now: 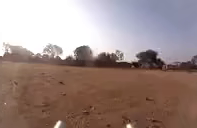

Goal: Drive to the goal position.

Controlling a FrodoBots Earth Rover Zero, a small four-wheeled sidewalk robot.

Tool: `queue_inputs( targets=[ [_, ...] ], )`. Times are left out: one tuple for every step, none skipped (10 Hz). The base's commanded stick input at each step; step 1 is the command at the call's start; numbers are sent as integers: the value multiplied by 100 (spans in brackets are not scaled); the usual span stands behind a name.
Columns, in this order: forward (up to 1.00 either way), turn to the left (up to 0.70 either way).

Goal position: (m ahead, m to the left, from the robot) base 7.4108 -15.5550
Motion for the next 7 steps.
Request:
queue_inputs(
  targets=[
    [68, 0],
    [68, 0],
    [68, 0],
    [68, 0],
    [68, 0],
    [68, 0],
    [68, 0]
  ],
)
